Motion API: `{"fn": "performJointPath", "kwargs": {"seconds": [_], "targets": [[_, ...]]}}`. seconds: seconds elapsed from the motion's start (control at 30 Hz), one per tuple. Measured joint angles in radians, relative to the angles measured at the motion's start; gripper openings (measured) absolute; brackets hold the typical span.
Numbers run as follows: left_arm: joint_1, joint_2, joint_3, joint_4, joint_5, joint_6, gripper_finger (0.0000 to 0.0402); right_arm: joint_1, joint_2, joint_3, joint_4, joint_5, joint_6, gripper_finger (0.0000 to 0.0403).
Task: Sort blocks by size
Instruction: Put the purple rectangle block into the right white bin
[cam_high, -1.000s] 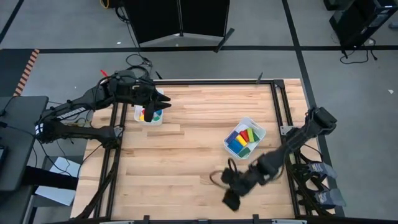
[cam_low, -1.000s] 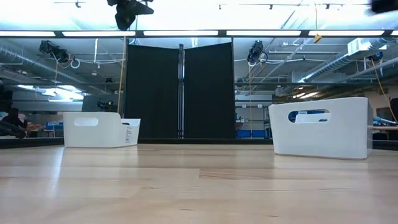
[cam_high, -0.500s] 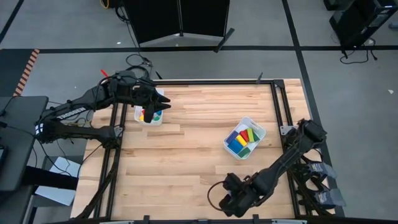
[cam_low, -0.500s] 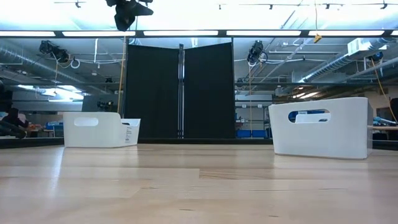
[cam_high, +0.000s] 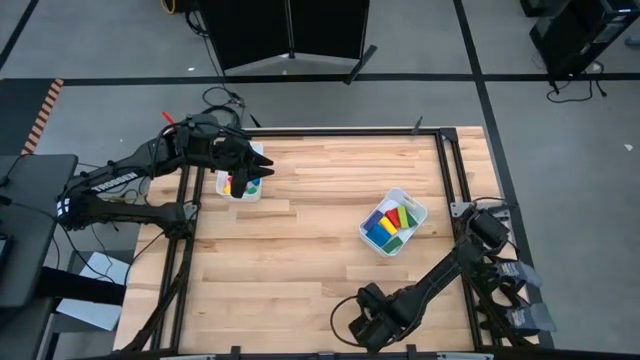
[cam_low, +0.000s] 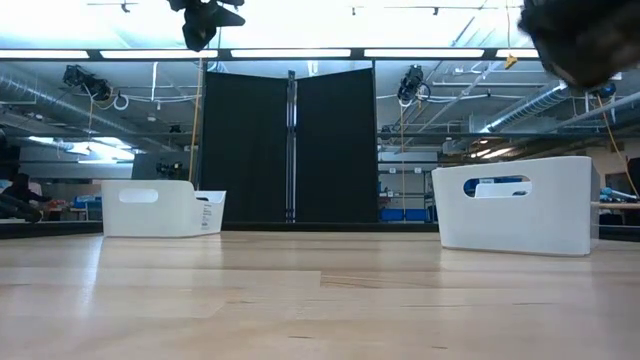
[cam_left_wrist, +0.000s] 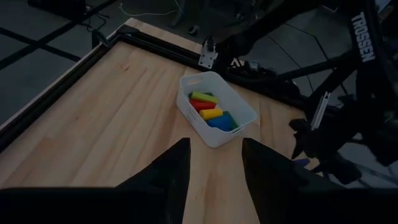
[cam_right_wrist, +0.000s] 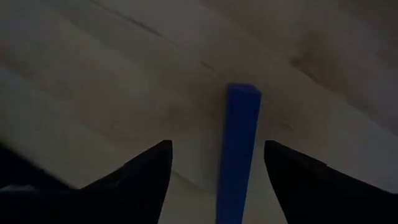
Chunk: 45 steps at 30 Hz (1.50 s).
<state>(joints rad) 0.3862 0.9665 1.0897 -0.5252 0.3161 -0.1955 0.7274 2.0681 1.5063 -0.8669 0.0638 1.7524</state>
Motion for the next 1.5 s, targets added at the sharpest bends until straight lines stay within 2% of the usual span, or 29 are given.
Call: {"fn": "performJointPath", "kwargs": {"seconds": [0.17, 0.27, 0.37, 0.57, 0.77, 0.9, 1.03, 1.23, 1.4, 1.5], "targets": [[0.0, 0.0, 0.0, 0.0, 0.013, 0.0, 0.0153, 0.0, 0.045, 0.001, 0.01, -0.056, 0.013, 0.0248], [0.0, -0.001, 0.0, 0.001, 0.027, 0.0, 0.0153, -0.001, 0.052, 0.003, 0.011, -0.068, 0.032, 0.0222], [0.0, -0.001, 0.0, 0.001, 0.029, -0.001, 0.0152, 0.0, 0.051, 0.001, 0.006, -0.067, 0.032, 0.0182], [0.0, -0.001, 0.0, 0.001, 0.029, -0.001, 0.0152, 0.0, 0.05, 0.0, 0.045, -0.068, 0.028, 0.0069], [0.0, -0.006, 0.0, 0.005, 0.029, -0.02, 0.0153, -0.018, 0.019, -0.002, 0.157, -0.008, -0.026, 0.0066], [0.0, -0.028, 0.0, 0.029, 0.031, -0.045, 0.0153, -0.076, -0.048, -0.001, 0.186, 0.031, -0.157, 0.0066], [0.0, -0.063, 0.0, 0.052, 0.032, -0.071, 0.0152, -0.183, -0.138, -0.002, 0.225, 0.069, -0.387, 0.0066], [0.0, -0.126, 0.0, 0.072, -0.013, -0.096, 0.0153, -0.448, -0.244, 0.0, 0.302, 0.079, -0.763, 0.0066], [0.0, -0.176, 0.0, 0.071, -0.07, -0.113, 0.0153, -0.684, -0.252, 0.0, 0.524, 0.055, -1.021, 0.0066], [0.0, -0.204, 0.0, 0.07, -0.117, -0.141, 0.0153, -0.79, -0.217, 0.001, 0.706, 0.021, -1.111, 0.0066]]}}
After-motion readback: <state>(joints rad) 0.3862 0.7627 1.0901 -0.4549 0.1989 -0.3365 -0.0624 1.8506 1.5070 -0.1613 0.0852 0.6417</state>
